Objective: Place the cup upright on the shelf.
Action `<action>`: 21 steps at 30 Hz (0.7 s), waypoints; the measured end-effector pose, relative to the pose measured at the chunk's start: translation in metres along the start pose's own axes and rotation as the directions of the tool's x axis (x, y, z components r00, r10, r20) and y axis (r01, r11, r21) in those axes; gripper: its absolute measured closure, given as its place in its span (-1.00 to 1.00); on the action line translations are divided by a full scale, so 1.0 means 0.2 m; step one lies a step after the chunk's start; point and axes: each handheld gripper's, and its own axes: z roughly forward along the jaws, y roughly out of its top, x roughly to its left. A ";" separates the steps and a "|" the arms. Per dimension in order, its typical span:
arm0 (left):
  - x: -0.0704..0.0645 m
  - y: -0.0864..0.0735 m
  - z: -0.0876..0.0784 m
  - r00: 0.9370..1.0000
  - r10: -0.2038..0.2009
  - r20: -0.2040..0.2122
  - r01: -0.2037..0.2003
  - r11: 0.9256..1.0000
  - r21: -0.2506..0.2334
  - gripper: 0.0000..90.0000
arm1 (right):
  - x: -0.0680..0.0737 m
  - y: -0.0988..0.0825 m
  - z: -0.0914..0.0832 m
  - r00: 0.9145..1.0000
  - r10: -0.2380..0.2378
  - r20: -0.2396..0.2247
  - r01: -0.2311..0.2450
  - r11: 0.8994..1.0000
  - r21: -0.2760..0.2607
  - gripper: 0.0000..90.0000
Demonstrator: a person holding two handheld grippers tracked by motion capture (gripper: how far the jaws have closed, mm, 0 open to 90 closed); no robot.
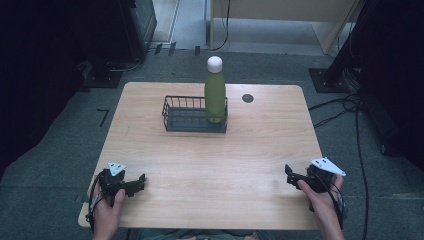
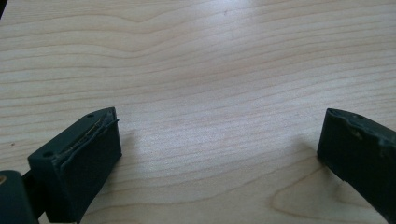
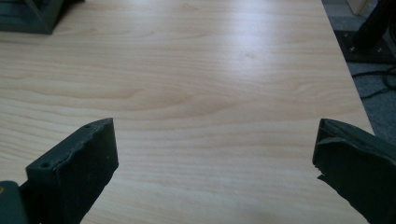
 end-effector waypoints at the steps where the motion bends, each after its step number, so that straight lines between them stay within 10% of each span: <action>1: 0.00 0.00 0.00 1.000 0.000 0.000 0.000 1.000 0.000 -1.00 | -0.02 -0.01 0.00 1.000 0.006 0.006 -0.006 1.000 0.005 -1.00; 21: 0.00 0.00 0.00 1.000 0.000 0.000 0.000 1.000 0.000 -1.00 | -0.19 -0.22 -0.03 0.996 -0.002 0.094 -0.013 0.986 0.164 -1.00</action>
